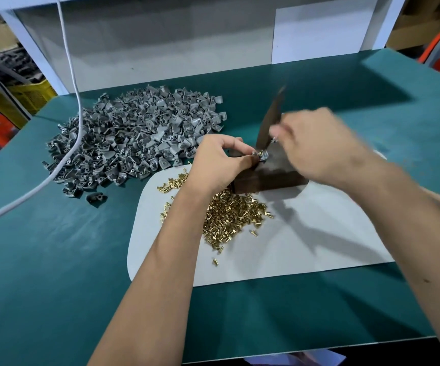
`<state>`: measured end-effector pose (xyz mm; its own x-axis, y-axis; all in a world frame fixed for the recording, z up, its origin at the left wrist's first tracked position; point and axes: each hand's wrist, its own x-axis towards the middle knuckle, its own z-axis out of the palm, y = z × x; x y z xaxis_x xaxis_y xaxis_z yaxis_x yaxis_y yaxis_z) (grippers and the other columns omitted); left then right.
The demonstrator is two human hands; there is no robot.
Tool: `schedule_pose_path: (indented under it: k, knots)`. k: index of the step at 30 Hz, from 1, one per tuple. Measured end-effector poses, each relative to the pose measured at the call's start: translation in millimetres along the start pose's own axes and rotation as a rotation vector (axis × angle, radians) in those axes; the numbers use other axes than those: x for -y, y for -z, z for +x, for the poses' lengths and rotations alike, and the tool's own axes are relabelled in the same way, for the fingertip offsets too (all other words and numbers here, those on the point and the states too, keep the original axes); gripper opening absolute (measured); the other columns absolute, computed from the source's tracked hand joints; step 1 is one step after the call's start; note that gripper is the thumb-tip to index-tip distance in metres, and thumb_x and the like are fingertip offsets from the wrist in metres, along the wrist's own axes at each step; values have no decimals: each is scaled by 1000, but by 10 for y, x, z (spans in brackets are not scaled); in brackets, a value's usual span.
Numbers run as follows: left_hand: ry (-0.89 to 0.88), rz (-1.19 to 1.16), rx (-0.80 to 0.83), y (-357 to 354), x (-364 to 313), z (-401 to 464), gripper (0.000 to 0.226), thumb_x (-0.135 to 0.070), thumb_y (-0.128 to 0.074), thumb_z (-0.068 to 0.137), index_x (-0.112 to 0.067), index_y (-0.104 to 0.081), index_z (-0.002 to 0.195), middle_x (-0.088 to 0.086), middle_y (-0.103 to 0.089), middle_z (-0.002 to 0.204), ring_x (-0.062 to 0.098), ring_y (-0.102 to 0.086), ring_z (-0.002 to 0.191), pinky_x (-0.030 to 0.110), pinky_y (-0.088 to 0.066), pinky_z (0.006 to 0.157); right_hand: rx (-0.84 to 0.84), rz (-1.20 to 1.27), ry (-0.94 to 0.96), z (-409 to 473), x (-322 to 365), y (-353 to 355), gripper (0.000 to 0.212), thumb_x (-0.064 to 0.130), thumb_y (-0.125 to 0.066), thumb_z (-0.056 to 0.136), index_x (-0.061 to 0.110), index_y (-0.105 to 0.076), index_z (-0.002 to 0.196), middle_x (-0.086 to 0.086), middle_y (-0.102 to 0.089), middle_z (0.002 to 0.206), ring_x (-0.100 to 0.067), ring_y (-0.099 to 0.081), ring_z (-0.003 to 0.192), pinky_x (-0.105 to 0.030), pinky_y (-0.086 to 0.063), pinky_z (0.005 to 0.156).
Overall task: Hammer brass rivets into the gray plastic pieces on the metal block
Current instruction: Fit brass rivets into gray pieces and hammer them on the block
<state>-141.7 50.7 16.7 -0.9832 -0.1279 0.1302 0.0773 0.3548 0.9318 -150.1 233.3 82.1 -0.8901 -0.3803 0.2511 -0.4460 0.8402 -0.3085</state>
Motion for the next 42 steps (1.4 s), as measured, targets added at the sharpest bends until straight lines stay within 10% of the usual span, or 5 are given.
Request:
schedule_pose_path:
  k: [7, 14, 17, 21, 42]
  knots:
    - [0, 31, -10, 3, 8, 24, 8, -10, -87, 78, -14, -82, 82, -10, -75, 89, -14, -63, 101, 14, -48, 93, -231, 70, 23, 10, -17, 72, 35, 50, -36, 100, 21, -54, 89, -12, -61, 81, -40, -56, 74, -41, -47, 65]
    - [-13, 33, 2, 11, -5, -6, 8, -9, -87, 78, -13, -81, 83, -16, -72, 86, -2, -64, 113, 23, -47, 102, 2, -121, 37, 57, 7, 60, 27, 47, -41, 103, 28, -54, 88, -9, -55, 83, -36, -47, 74, -38, -40, 66]
    - [3, 35, -5, 4, 1, 14, 9, -10, -88, 78, -17, -81, 80, -15, -71, 87, -9, -63, 107, 18, -47, 96, -209, 51, 24, 25, 25, 43, 29, 45, -39, 104, 23, -53, 91, -14, -58, 81, -35, -45, 69, -38, -41, 65]
    - [-18, 26, 7, 7, 9, 18, 17, -10, -88, 78, -22, -78, 74, -15, -70, 80, -21, -61, 83, 5, -46, 82, 115, -117, -23, 17, 17, -56, 39, 41, -39, 107, 21, -42, 74, -17, -62, 92, -35, -49, 80, -41, -45, 72]
    - [-15, 14, 4, 7, 1, 14, 11, -7, -87, 79, -16, -79, 77, -16, -68, 78, -21, -59, 68, 0, -44, 65, 25, -150, -43, 111, -47, 74, 39, 46, -38, 105, 23, -42, 73, -12, -53, 79, -38, -50, 73, -40, -43, 66]
